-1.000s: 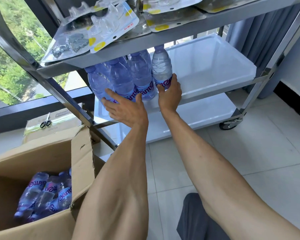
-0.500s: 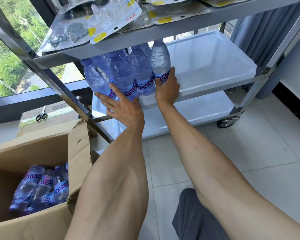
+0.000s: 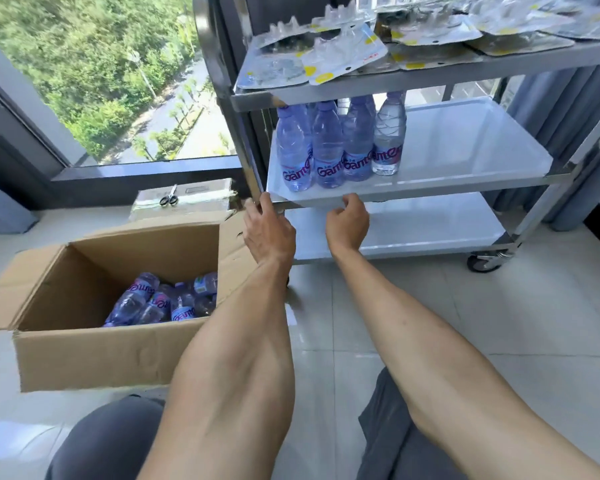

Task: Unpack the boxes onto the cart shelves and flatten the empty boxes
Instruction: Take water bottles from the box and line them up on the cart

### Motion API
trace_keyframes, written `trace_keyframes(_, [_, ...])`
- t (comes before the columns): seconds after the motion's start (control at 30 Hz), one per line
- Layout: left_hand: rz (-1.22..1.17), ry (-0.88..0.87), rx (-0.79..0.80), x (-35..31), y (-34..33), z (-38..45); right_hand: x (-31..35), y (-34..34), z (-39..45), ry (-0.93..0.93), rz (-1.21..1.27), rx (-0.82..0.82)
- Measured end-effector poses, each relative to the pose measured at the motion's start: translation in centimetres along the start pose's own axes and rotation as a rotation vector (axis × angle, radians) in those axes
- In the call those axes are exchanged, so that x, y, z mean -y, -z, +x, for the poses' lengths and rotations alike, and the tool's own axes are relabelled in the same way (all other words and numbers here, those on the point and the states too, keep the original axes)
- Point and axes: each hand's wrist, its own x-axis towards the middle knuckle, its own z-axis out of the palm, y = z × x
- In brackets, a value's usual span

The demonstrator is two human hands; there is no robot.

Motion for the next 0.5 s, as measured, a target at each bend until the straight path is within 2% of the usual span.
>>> trace_keyframes(0.17, [0.02, 0.207, -0.035, 8.5, 5.5, 0.3, 5.0, -4.0, -8.0, 0.069, 0.038, 0.198])
trace_keyframes(0.33, [0.083, 0.365, 0.038, 17.0, 7.9, 2.9, 10.3, -12.0, -15.3, 0.19, 0.09, 0.48])
trace_keyframes(0.4, [0.094, 0.464, 0.079, 20.7, 8.0, 4.6, 11.2, -15.6, -16.9, 0.179, 0.017, 0.632])
trace_keyframes(0.5, [0.106, 0.621, 0.182, 27.1, 7.0, 7.8, 10.7, -21.9, -18.6, 0.052, -0.156, 0.871])
